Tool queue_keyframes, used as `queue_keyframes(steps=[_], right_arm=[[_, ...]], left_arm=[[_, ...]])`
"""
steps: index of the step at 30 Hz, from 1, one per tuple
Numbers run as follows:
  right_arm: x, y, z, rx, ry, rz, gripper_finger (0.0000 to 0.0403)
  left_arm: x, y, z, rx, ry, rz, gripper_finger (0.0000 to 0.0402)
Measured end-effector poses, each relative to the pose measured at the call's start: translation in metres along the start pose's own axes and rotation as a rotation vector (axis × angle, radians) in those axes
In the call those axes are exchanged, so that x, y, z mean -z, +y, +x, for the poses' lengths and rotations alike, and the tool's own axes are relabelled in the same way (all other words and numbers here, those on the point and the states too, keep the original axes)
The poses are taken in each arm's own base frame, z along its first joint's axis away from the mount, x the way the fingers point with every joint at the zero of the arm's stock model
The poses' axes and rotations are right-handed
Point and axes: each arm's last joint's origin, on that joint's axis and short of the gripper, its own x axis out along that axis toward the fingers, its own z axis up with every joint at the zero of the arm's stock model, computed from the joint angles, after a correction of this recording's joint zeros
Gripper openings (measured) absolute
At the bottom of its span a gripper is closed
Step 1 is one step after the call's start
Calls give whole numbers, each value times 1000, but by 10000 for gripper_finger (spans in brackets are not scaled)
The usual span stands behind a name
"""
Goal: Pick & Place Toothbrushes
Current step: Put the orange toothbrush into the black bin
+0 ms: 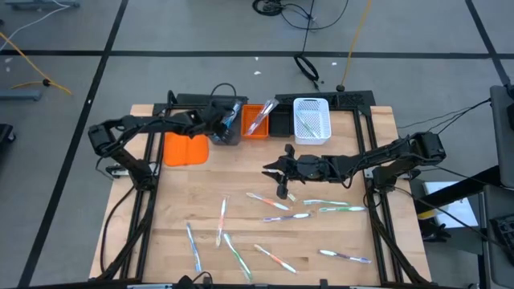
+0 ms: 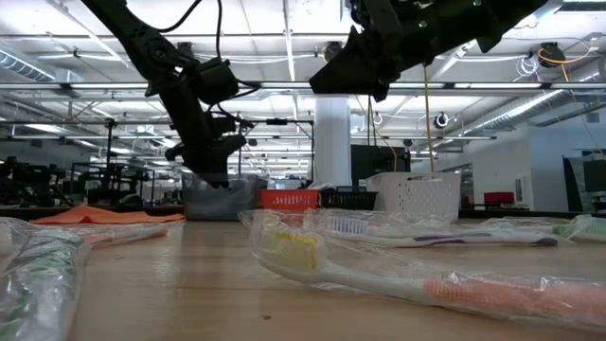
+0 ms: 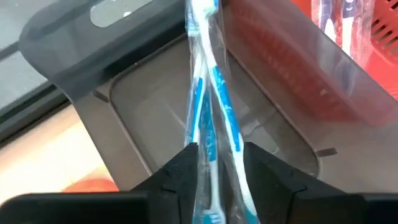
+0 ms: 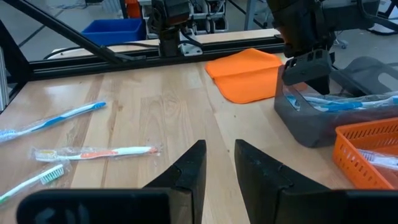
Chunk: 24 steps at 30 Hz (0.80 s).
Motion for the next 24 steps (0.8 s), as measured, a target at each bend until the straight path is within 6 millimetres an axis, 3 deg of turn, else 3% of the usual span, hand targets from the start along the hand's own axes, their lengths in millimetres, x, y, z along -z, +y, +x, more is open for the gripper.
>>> queue_keyframes(steps=[8, 14, 19, 24], right_arm=[[2, 0, 0, 2, 15, 4, 75], [11, -2, -1, 6, 32, 0, 75], [15, -3, -2, 5, 14, 26, 75], [13, -3, -2, 1, -14, 21, 75]], left_arm=[[-3, 3, -7, 0, -15, 35, 156], [-7, 0, -43, 130, -56, 54, 157], [6, -13, -72, 336, 60, -38, 157], [31, -35, -89, 388, 240, -43, 157]])
